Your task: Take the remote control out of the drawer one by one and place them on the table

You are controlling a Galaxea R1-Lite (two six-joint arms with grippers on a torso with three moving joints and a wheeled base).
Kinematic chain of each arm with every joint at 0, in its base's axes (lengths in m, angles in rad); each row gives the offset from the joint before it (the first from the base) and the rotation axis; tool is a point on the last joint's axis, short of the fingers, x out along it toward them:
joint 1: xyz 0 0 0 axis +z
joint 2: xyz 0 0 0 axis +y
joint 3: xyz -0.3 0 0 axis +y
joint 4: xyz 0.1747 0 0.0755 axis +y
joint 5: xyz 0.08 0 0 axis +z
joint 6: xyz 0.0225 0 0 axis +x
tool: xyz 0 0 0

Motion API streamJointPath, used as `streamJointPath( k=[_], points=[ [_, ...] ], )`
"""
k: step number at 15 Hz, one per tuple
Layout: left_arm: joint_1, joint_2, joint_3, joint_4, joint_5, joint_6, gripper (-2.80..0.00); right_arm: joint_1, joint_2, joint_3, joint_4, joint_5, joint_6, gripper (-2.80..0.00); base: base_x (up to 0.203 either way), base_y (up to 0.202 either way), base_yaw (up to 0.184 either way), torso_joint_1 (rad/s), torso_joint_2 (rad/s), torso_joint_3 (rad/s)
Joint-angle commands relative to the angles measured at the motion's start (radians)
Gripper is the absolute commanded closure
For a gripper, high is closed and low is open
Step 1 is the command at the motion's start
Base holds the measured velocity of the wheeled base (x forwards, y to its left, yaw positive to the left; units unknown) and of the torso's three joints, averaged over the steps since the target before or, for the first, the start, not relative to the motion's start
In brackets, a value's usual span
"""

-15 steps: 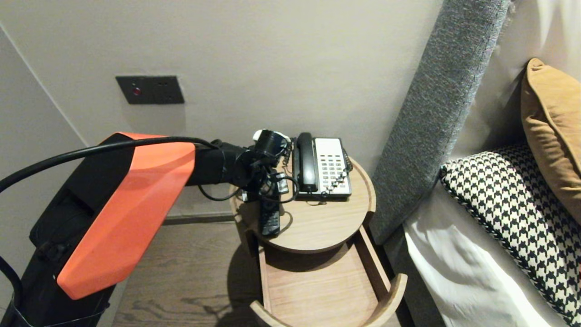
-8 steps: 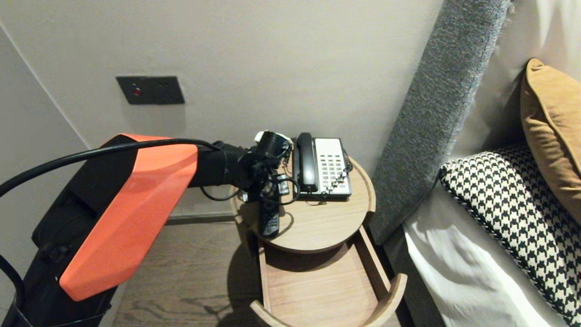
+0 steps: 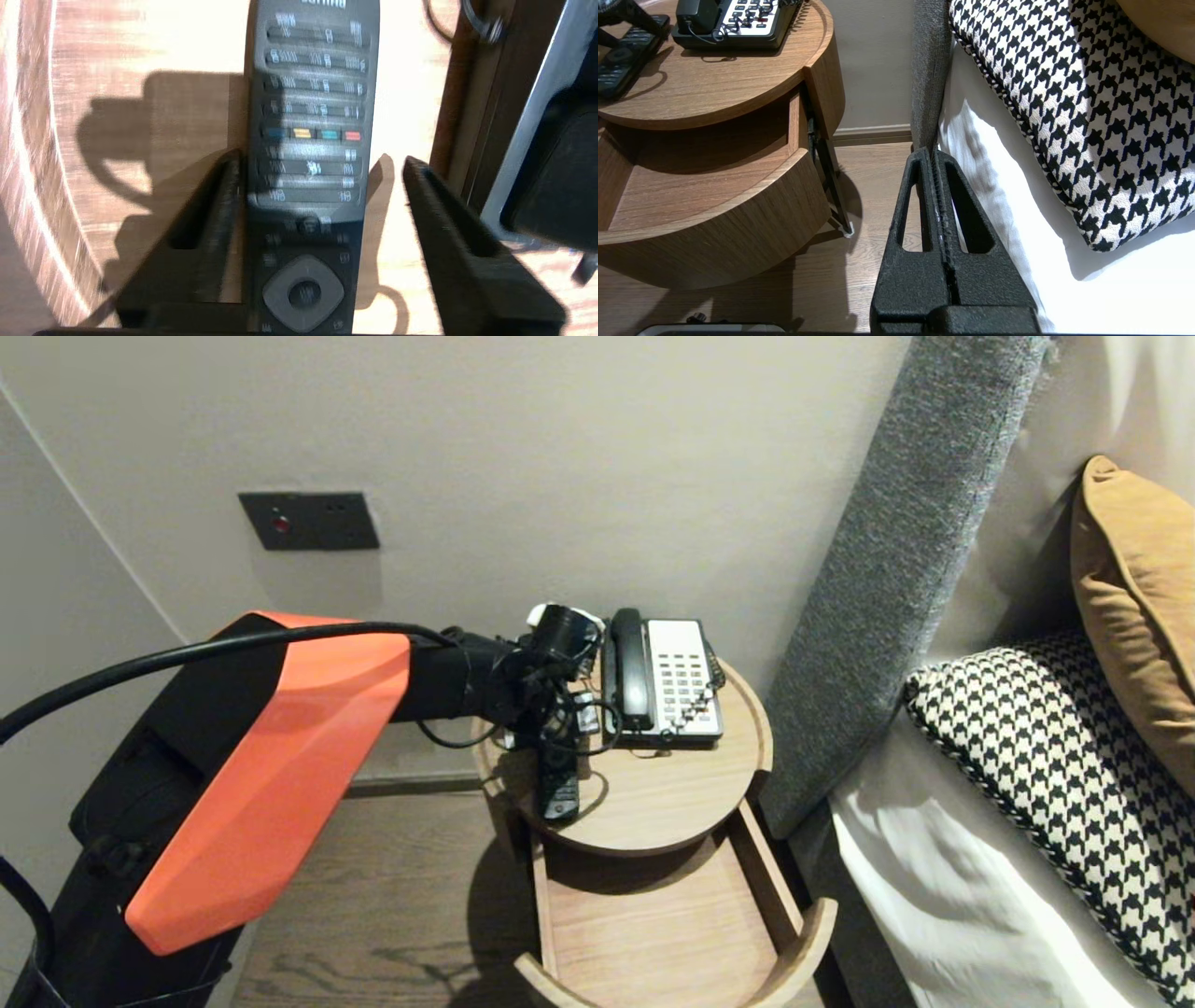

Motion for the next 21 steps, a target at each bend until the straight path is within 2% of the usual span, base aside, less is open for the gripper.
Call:
streamJointPath(
  k=[1, 7, 8, 12, 15, 18, 21],
  points=[
    [-0.002, -0.019, -0.001, -0.001, 0.003, 0.0, -2.8, 0.0, 0.0, 0.002, 0.0, 0.0, 0.0, 0.0, 0.0, 0.0, 0.0, 0.0, 0.0, 0.0],
    [0.004, -0.169, 0.001, 0.024, 0.007, 0.019, -2.8, 0.0, 0.0, 0.002, 0.0, 0.0, -0.001, 0.0, 0.0, 0.0, 0.0, 0.0, 0.0, 0.0],
    [0.011, -0.211, 0.001, 0.042, 0.006, 0.024, 0.0, 0.0, 0.0, 0.002, 0.0, 0.0, -0.001, 0.0, 0.0, 0.0, 0.0, 0.0, 0.0, 0.0],
    [0.099, -0.386, 0.02, 0.13, 0.003, 0.064, 0.0, 0.0, 0.0, 0.002, 0.0, 0.0, 0.0, 0.0, 0.0, 0.0, 0.0, 0.0, 0.0, 0.0],
    [0.145, -0.505, 0.076, 0.18, -0.008, 0.148, 0.0, 0.0, 0.0, 0.002, 0.0, 0.0, -0.001, 0.0, 0.0, 0.0, 0.0, 0.0, 0.0, 0.0],
    [0.14, -0.616, 0.209, 0.229, -0.093, 0.207, 0.0, 0.0, 0.0, 0.002, 0.0, 0.0, 0.0, 0.0, 0.0, 0.0, 0.0, 0.0, 0.0, 0.0],
    [0.084, -0.706, 0.377, 0.294, -0.169, 0.228, 0.0, 0.0, 0.0, 0.002, 0.0, 0.0, -0.001, 0.0, 0.0, 0.0, 0.0, 0.0, 0.0, 0.0]
  ],
)
